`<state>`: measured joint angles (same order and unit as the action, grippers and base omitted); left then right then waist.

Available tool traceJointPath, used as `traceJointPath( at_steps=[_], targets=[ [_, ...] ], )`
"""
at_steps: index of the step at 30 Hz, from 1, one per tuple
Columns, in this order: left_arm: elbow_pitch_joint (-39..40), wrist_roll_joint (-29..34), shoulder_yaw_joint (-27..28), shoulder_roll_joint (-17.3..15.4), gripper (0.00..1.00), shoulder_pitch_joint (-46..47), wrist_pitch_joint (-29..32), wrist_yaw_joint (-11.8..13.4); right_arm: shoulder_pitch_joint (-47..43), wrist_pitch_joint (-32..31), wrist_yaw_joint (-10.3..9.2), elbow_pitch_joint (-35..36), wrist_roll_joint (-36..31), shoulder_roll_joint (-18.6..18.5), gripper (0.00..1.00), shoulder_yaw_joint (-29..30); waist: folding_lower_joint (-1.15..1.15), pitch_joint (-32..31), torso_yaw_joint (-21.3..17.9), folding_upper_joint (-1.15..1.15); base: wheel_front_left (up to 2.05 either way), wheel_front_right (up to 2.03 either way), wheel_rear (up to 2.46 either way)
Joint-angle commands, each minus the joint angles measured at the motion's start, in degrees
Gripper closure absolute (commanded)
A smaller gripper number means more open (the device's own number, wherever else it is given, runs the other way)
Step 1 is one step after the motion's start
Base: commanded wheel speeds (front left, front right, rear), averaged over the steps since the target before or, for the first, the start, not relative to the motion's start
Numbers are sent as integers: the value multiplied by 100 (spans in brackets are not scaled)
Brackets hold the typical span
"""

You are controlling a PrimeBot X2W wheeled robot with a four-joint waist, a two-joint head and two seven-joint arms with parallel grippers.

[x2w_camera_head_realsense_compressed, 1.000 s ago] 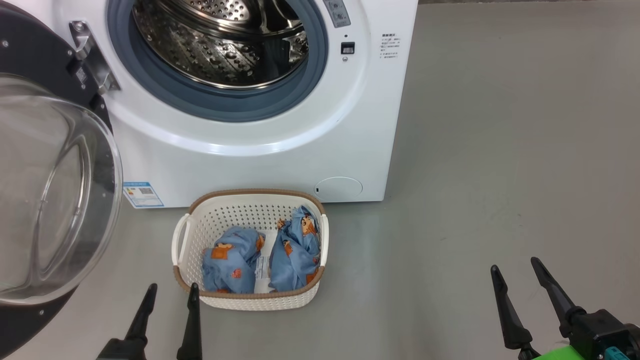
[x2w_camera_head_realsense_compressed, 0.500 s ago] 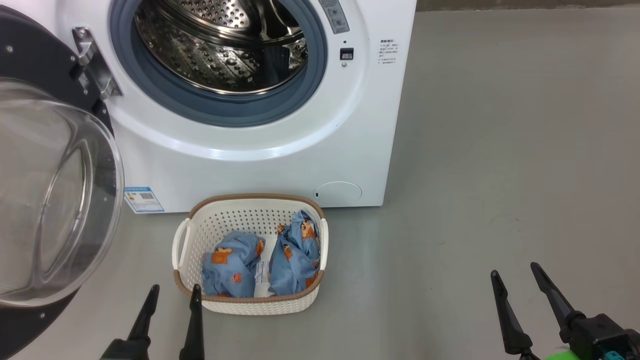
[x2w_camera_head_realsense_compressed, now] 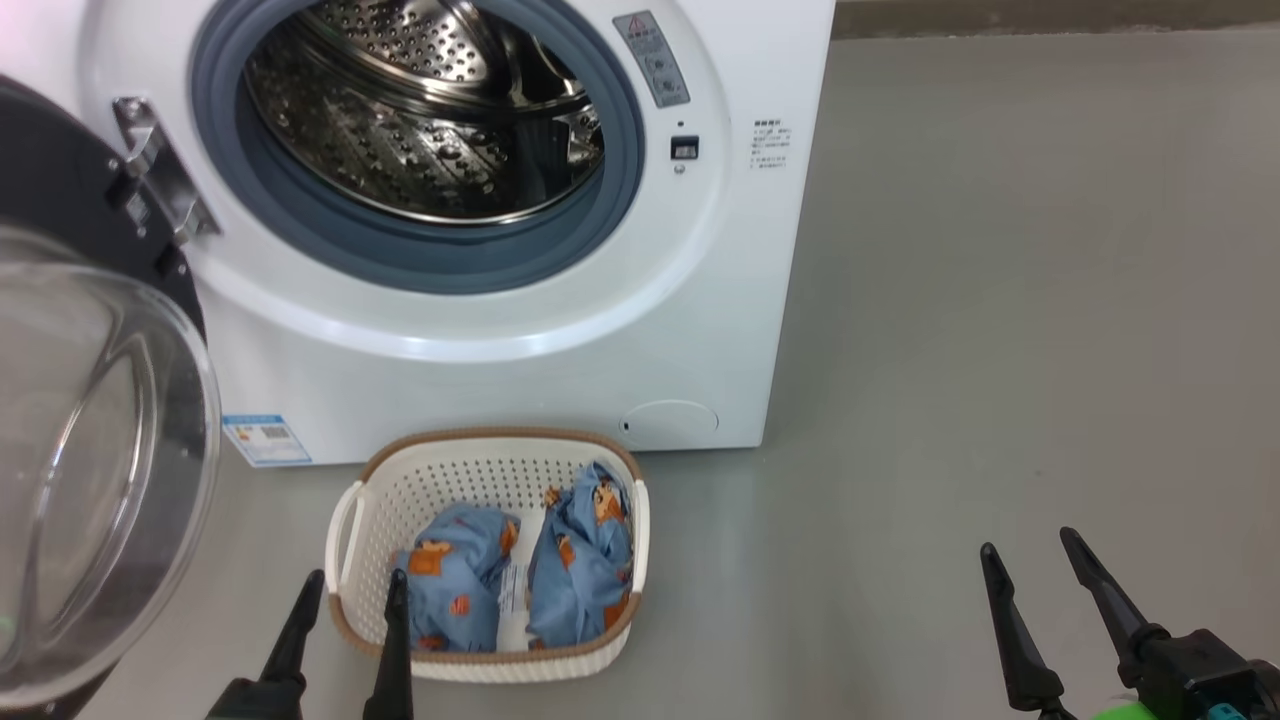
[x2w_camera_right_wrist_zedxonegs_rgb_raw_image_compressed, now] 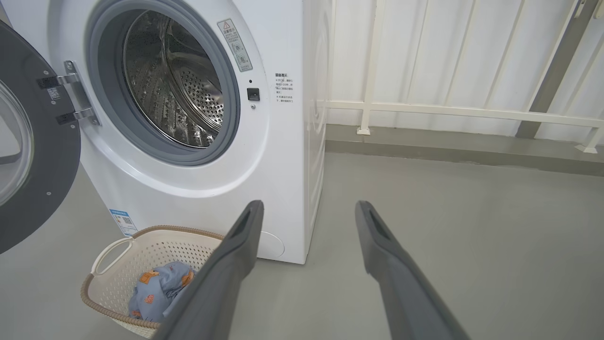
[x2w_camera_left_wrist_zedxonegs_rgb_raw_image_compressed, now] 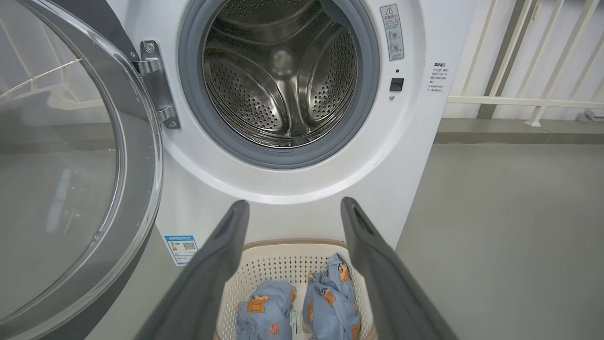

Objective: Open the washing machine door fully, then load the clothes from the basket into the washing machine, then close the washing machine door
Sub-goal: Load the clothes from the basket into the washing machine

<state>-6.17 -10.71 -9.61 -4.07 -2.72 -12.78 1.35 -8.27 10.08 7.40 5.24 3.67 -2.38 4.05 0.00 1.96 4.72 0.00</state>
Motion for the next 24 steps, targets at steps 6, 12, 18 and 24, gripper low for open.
traceJointPath(
  at_steps=[6, 12, 18, 24],
  targets=[
    [129, -18, 123, -118, 0, 206, -86, 83, 84, -24, 9, 171, 44, -50, 0, -177, 0, -22, 8, 0, 121, -121, 0],
    [155, -22, 99, -139, 0, 207, -92, 113, 89, -23, 9, 170, 63, -50, 0, -194, 0, -8, 16, 0, 39, -39, 0],
    [174, -29, 75, -166, 0, 210, -93, 135, 123, 6, 9, 116, 72, -50, 0, -198, 0, 7, 12, 0, 0, 0, 0],
    [180, -45, 51, -179, 0, 210, -87, 163, 146, 24, 9, 85, 73, -50, 0, -205, 0, 15, 4, 0, 0, 0, 0]
  ],
)
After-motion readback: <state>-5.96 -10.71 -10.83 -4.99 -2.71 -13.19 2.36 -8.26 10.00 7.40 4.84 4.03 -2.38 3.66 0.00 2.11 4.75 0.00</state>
